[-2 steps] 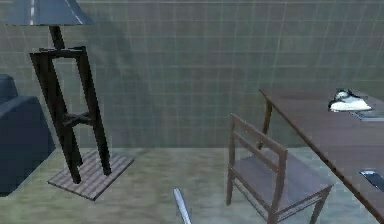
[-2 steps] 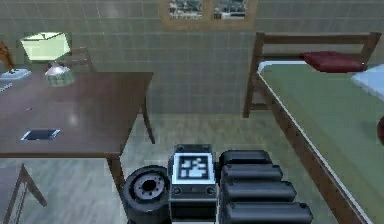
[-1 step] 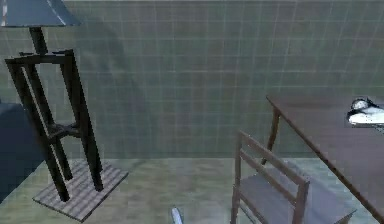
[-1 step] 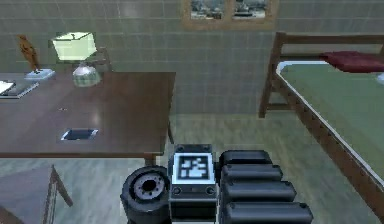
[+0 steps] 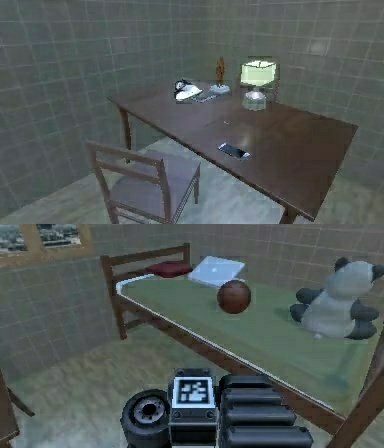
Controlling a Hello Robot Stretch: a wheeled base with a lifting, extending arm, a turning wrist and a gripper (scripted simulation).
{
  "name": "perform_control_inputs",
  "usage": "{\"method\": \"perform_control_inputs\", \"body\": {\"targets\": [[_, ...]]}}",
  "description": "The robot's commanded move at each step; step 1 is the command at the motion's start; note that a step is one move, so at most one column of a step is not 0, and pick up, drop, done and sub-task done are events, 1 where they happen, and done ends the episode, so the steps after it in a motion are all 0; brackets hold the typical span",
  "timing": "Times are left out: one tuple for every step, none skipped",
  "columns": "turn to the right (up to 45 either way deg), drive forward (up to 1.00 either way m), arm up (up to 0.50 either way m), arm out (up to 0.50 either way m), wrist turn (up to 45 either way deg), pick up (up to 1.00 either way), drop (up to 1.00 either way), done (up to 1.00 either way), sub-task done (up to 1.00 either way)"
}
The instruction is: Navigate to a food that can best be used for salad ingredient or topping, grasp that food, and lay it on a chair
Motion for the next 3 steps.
{"method": "perform_control_inputs", "body": {"targets": [[45.0,0.0,0.0,0.0,0.0,0.0,0.0,0.0,0.0],[3.0,0.0,0.0,0.0,0.0,0.0,0.0,0.0,0.0],[0.0,0.35,0.0,0.0,0.0,0.0,0.0,0.0,0.0]]}}
